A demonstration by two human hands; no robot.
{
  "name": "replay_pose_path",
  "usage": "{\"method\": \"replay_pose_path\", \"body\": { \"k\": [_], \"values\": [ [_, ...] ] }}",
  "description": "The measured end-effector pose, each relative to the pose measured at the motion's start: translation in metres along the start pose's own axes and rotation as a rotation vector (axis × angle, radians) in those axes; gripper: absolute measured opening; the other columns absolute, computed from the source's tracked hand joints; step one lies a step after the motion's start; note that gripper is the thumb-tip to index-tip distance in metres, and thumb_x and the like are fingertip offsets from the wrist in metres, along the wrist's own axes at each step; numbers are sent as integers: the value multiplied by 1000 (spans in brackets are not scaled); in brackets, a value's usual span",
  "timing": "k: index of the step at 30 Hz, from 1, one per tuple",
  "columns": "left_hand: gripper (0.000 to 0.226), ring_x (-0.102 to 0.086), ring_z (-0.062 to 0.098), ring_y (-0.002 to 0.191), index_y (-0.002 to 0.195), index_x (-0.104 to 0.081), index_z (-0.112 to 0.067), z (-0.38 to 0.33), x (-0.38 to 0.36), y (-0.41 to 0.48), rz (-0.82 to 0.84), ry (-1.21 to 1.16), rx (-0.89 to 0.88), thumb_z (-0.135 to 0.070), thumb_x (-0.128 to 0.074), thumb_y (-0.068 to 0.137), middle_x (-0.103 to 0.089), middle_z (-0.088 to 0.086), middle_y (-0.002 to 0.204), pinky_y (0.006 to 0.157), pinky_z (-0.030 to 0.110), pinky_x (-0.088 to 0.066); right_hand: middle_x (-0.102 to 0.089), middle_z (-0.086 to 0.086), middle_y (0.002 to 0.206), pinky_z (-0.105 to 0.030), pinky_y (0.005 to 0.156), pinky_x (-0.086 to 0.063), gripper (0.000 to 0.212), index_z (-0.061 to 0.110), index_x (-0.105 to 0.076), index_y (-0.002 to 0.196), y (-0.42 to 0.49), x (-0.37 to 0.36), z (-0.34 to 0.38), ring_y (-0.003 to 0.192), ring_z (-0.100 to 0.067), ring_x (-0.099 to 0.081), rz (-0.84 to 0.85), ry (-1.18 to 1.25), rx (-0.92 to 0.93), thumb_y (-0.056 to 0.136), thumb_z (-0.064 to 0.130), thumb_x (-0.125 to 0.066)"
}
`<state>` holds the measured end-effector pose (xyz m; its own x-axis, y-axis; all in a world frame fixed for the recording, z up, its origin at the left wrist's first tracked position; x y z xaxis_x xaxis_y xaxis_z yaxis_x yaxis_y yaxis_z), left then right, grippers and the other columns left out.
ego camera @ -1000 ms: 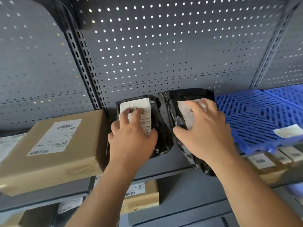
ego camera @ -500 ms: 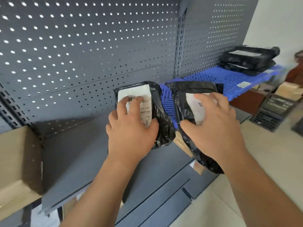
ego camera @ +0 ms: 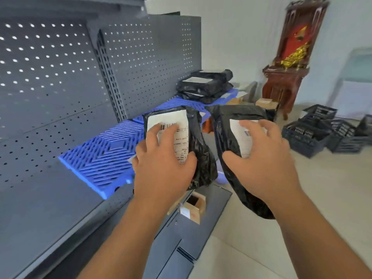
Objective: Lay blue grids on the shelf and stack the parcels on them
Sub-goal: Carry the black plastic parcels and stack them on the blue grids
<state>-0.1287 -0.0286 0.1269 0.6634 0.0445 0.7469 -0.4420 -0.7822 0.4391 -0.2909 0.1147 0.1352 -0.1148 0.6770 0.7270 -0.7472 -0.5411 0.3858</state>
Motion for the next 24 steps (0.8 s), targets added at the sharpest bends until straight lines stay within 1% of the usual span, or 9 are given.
{"method": "replay_pose_path", "body": {
  "k": [4,7,11,14,18,24],
  "values": [
    [67,-32,34,139,146,-34,-44,-65,-55,13,56,-30,-82,-56,-60,84,-25,-8,158,110,59,-35,-28,5,154,-54,104,-39,72,44,-40,141,27,30,-68,131,-34,-38,-5,-43,-69,73,56,-62],
    [67,-28,32,142,147,-33,-45,-109,-94,21,114,-52,-128,-56,-59,86,-22,-9,159,112,58,-33,-28,6,153,-53,103,-40,70,44,-40,140,44,53,-114,129,-33,-39,-43,-60,-120,74,54,-64],
    [67,-29,31,141,148,-32,-44,-157,-140,34,171,-58,-197,-57,-59,87,-21,-9,160,112,57,-33,-28,6,154,-52,104,-37,70,43,-40,141,63,70,-164,131,-32,-38,-70,-82,-187,76,53,-65],
    [67,-28,30,141,148,-32,-44,-182,-173,48,216,-57,-233,-56,-59,88,-20,-9,160,111,55,-32,-27,6,154,-53,104,-38,72,43,-39,142,79,74,-194,130,-34,-39,-77,-111,-241,75,56,-63],
    [67,-31,30,138,148,-32,-43,-207,-216,71,253,-72,-280,-56,-59,88,-20,-8,160,110,54,-33,-27,5,155,-55,105,-39,72,43,-38,142,105,75,-228,131,-34,-39,-101,-138,-307,76,57,-62],
    [67,-30,25,139,148,-32,-43,-244,-280,123,310,-185,-362,-56,-60,88,-20,-11,158,109,50,-33,-29,5,153,-58,104,-41,71,44,-38,140,163,73,-264,130,-34,-41,-169,-205,-378,74,60,-60]
  ]
}}
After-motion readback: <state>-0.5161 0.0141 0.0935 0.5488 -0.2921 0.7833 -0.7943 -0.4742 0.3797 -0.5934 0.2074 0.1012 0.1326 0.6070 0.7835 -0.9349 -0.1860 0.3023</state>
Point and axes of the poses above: each hand's wrist, its own y-axis towards the middle knuckle, its own x-axis out of the back of the hand, z = x × y, the point moved 7 cm from there along y, towards the middle knuckle
